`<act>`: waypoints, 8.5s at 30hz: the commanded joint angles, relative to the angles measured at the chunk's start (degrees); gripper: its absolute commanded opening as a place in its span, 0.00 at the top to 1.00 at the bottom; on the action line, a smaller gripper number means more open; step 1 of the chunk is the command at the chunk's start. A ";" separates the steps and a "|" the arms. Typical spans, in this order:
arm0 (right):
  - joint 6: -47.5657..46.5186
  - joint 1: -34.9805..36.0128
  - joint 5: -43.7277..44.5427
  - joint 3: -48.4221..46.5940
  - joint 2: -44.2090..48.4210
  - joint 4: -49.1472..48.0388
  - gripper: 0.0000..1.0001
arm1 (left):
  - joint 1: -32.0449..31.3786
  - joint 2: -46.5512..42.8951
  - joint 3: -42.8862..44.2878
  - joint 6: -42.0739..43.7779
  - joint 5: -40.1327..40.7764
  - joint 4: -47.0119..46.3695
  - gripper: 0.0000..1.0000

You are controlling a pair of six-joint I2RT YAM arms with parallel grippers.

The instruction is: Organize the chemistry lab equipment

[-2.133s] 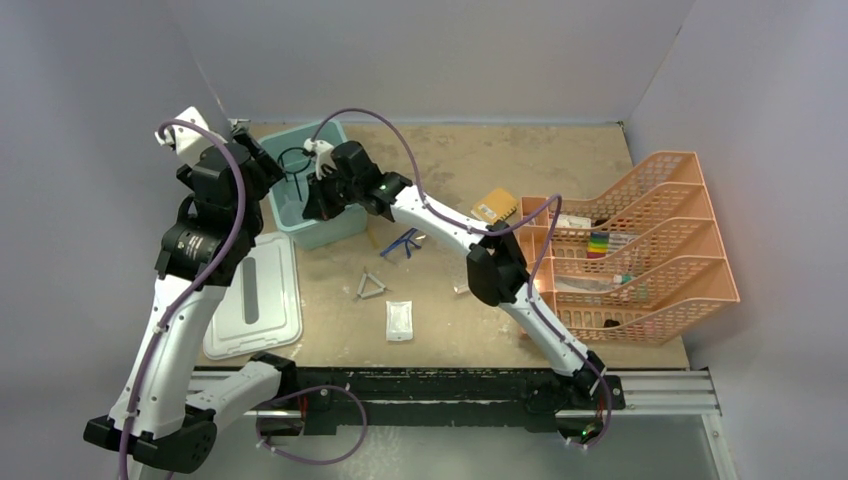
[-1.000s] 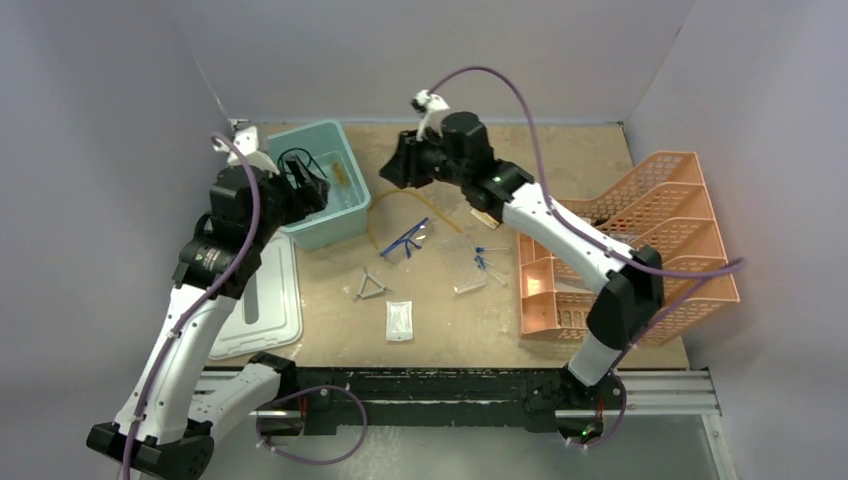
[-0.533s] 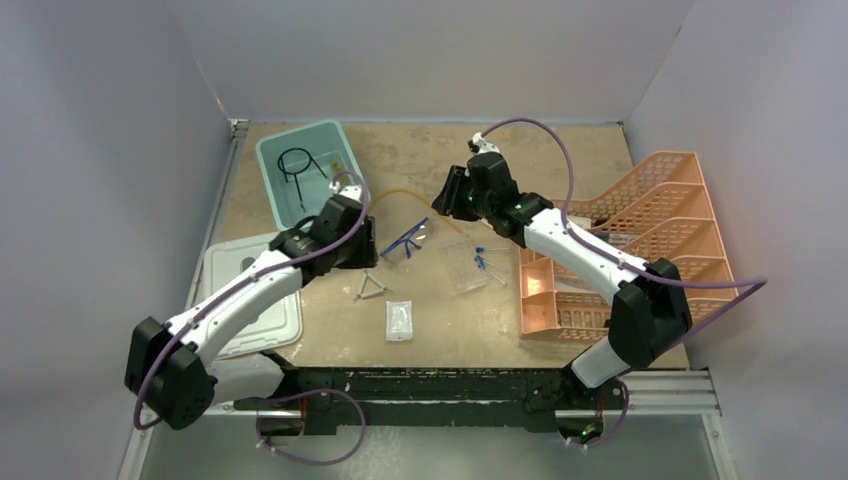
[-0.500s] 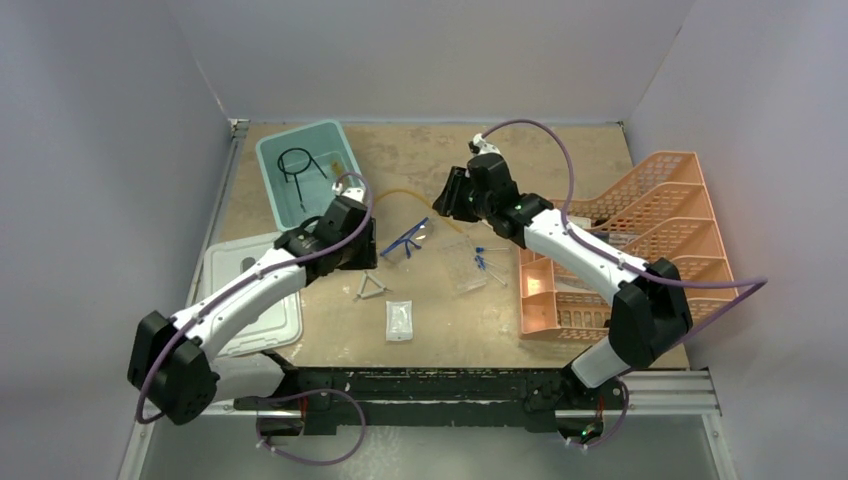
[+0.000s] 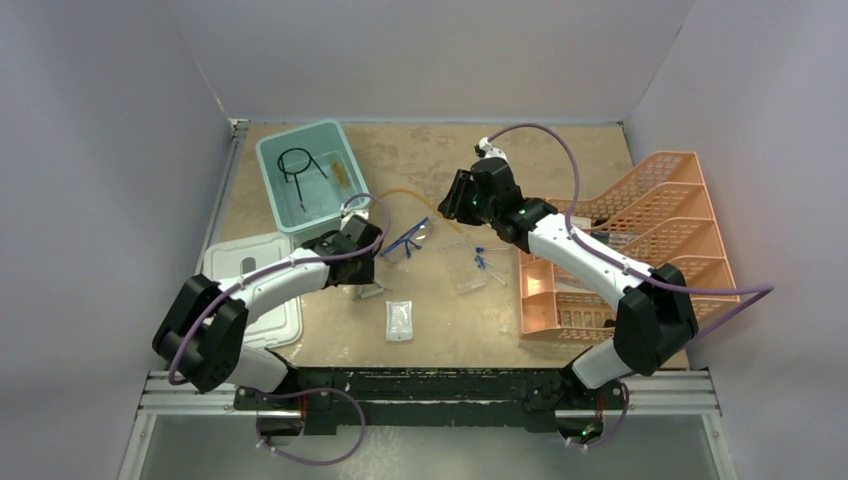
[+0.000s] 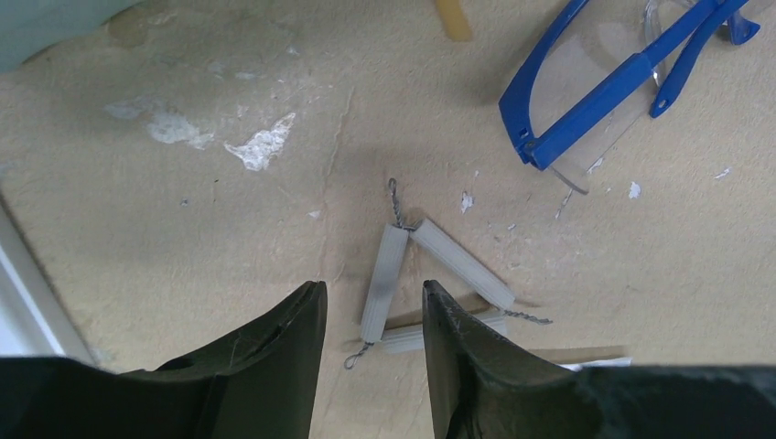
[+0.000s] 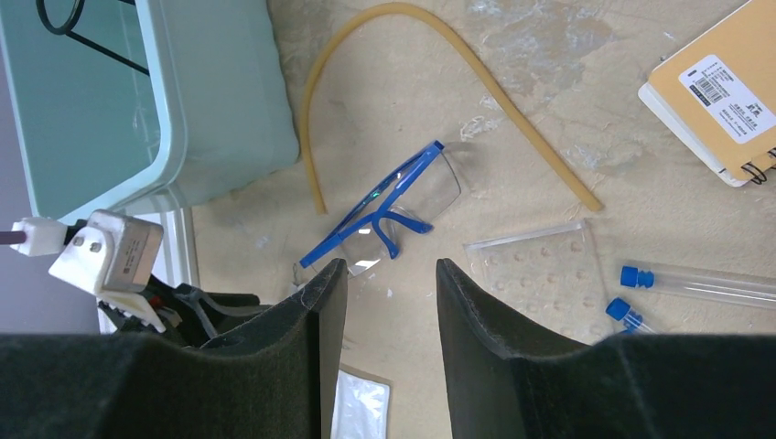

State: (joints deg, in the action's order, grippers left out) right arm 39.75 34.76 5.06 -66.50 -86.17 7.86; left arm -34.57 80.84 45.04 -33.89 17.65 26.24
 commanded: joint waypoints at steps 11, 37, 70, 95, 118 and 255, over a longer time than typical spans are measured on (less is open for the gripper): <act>-0.86 -0.12 1.84 -0.27 0.66 -0.65 0.58 | -0.13 5.52 -0.61 -1.58 -1.06 -3.93 0.74; -1.69 -0.13 4.21 -0.54 2.94 -3.09 0.59 | 0.85 -12.93 15.95 5.22 6.58 1.67 1.00; -13.67 -0.97 8.08 -6.34 -4.23 -1.61 0.58 | 22.84 21.27 33.89 3.83 1.63 7.64 1.00; -13.19 -0.93 1.80 -2.90 -0.30 3.33 0.52 | 22.29 3.71 38.37 3.51 -9.80 12.44 0.54; -7.79 1.22 -24.87 3.40 -9.67 0.08 0.46 | 2.14 -21.05 -5.85 -13.08 -22.89 -1.40 0.49; -26.61 -6.02 -4.97 -34.61 -33.05 18.38 0.59 | 34.57 4.45 47.86 8.43 -32.53 16.53 0.52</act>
State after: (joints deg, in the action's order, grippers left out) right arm 17.61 28.77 0.40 -93.89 -115.77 22.61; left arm -0.38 88.18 94.59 -23.51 -5.56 48.88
